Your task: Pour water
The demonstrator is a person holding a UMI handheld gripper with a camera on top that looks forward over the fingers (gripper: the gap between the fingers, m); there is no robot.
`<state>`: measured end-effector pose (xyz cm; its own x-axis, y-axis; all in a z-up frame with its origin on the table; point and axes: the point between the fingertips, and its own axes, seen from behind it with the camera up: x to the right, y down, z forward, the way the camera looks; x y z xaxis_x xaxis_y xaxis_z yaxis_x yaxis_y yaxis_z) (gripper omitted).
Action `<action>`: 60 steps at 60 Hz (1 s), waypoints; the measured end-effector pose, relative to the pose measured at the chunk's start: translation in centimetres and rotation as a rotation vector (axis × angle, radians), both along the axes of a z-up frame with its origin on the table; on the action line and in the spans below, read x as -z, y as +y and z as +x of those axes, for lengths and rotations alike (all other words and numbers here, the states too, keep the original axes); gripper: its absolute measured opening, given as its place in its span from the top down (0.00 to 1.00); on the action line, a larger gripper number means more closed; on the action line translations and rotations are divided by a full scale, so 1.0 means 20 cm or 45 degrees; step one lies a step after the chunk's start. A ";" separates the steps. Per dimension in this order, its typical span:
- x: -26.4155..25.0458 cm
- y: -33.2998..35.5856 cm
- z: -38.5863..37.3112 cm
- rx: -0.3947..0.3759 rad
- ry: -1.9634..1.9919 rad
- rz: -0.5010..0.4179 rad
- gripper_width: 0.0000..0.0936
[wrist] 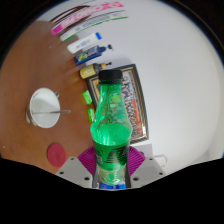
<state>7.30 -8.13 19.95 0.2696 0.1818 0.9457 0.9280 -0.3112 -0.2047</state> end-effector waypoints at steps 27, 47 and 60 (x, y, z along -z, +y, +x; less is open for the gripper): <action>0.12 0.01 -0.08 0.026 1.383 0.050 0.60; 0.53 0.07 0.00 0.124 1.641 -0.008 0.60; 0.62 0.05 0.04 0.141 1.688 0.038 0.58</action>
